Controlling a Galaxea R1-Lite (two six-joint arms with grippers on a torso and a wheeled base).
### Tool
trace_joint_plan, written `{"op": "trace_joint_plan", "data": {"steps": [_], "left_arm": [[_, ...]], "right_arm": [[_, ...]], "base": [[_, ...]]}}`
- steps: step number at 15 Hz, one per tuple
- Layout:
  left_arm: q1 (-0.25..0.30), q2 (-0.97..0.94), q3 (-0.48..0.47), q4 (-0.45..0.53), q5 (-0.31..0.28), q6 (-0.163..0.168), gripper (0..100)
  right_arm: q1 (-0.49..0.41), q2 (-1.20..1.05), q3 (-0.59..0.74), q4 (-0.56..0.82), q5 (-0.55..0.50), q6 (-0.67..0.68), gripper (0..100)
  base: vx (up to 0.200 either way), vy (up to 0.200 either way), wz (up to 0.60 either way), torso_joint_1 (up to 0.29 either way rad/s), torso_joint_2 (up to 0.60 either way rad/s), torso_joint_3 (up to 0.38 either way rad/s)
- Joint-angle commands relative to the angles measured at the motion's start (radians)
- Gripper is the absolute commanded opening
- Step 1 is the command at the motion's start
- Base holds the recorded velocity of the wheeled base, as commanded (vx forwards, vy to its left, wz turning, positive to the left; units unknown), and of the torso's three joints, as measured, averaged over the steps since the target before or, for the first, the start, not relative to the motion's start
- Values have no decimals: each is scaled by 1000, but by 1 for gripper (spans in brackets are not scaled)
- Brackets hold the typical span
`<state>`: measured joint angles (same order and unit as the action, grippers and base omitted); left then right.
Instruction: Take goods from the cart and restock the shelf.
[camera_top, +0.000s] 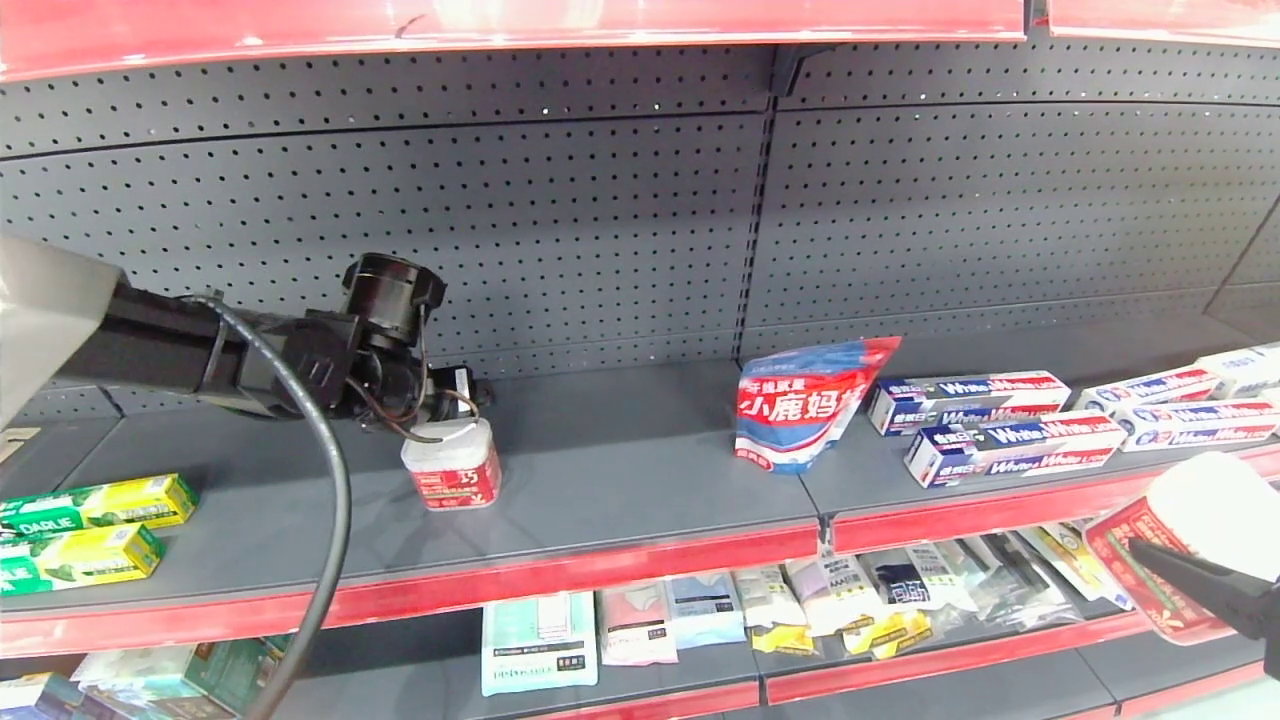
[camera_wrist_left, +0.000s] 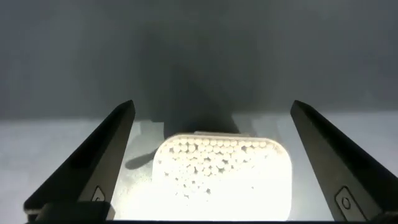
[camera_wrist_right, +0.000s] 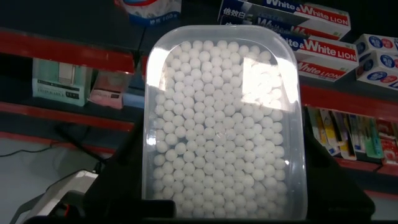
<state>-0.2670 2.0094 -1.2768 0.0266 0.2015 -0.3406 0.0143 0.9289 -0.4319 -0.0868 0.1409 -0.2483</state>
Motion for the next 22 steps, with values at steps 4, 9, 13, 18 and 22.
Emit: {"op": "trace_joint_plan", "data": {"steps": [4,9,13,18,22], "left_arm": [[-4,-69,-16,98,-4,3,100],[-14,-107,1,162,-13,9,100],[-28,-123,5,231,-14,12,100],[-24,-113,53,207,-14,9,100],[-29,-103,50,179,-25,9,100]], "right_arm": [[0,-10,7,-1,0,0,0],[1,-12,5,-1,0,-2,0],[1,-12,4,-1,0,-2,0],[1,-12,5,-1,0,-2,0],[1,-7,7,-1,0,-2,0]], "base": [[0,0,0,0,0,0],[0,0,0,0,0,0],[0,0,0,0,0,0],[0,0,0,0,0,0],[0,0,0,0,0,0]]}}
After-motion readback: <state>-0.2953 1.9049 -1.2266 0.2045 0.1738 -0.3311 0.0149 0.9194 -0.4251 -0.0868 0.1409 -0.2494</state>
